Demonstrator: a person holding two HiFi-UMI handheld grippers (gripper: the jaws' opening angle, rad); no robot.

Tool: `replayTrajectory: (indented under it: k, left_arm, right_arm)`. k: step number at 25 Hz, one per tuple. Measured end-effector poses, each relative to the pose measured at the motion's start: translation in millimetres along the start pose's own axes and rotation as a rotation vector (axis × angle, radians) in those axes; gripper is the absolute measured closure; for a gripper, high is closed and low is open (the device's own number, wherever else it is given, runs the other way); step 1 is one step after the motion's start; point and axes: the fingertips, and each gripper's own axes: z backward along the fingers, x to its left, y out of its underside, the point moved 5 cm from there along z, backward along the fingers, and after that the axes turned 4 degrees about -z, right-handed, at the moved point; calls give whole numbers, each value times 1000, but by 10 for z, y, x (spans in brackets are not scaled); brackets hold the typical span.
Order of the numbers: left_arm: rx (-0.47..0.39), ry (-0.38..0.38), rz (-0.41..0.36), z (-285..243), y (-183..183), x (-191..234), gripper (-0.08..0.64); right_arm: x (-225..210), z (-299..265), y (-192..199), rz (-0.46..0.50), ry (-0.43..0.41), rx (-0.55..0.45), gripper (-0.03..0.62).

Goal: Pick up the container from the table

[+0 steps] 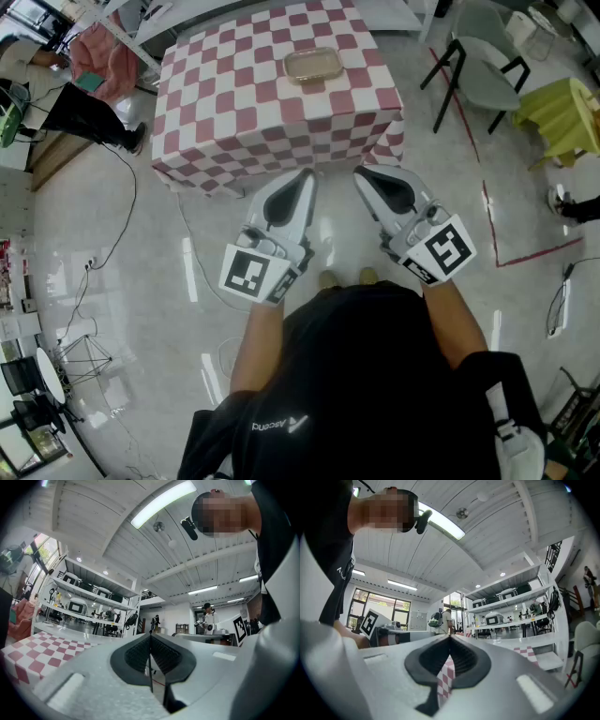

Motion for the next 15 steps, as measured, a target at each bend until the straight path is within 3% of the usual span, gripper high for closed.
replayTrajectory:
  k: [9,15]
  left_arm:
    - [-14,16,17,175,45,362,549]
    - [-19,45,9,228,72,675,551]
  right_arm:
    - [79,-326,110,-48,23,-19,592]
    - [-17,-536,216,3,81,27,591]
